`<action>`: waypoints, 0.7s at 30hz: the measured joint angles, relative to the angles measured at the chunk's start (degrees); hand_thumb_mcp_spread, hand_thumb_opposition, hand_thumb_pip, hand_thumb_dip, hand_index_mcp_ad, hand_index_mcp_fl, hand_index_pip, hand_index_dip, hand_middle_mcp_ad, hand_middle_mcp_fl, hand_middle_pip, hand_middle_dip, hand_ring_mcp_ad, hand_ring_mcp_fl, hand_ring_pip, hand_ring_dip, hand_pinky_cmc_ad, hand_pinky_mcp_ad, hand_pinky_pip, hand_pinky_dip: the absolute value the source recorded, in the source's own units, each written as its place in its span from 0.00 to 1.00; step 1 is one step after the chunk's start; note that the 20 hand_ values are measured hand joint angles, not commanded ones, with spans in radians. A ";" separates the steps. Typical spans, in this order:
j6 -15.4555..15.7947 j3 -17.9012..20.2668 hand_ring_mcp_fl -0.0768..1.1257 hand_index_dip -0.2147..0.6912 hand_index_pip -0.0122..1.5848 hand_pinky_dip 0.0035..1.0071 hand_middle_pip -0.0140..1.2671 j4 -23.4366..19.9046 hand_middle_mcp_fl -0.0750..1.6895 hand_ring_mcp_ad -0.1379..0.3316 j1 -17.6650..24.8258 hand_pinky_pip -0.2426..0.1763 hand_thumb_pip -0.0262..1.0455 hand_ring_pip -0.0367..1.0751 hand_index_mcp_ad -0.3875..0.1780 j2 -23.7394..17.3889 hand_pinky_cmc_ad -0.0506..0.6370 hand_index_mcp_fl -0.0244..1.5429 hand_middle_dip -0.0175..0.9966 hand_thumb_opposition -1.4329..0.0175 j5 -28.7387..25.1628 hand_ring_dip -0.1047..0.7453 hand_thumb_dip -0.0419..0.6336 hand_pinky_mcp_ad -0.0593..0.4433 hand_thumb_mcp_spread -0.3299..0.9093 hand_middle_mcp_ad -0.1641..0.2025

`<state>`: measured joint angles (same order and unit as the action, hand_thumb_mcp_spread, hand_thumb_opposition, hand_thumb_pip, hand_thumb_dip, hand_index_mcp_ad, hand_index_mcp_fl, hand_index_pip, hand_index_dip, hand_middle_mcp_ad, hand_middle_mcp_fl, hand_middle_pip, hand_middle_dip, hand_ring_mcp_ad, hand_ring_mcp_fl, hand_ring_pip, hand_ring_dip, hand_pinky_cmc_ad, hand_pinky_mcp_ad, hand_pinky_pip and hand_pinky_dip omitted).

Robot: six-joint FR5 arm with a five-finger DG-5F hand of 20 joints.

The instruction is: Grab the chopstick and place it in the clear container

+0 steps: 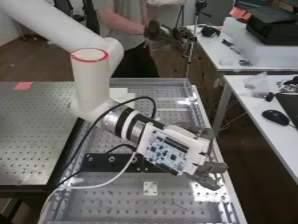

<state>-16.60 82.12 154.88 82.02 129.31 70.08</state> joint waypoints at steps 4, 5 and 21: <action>1.34 -0.03 0.56 0.68 0.15 0.18 0.23 -0.92 0.77 0.47 0.38 0.53 0.44 0.14 0.53 -0.26 0.67 0.88 0.65 0.23 -0.95 0.52 0.48 0.55 0.86 0.45; 1.48 -0.04 0.56 0.68 0.14 0.18 0.22 -0.99 0.77 0.48 0.42 0.53 0.44 0.13 0.53 -0.27 0.67 0.89 0.65 0.23 -0.99 0.53 0.48 0.56 0.86 0.44; 10.74 -3.95 0.59 0.68 0.07 0.18 0.20 0.35 0.82 0.48 1.93 0.58 0.43 0.14 0.59 -2.33 0.70 0.93 0.57 0.23 0.29 0.56 0.49 0.57 0.88 0.44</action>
<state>-5.86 78.16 155.23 83.95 126.98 70.37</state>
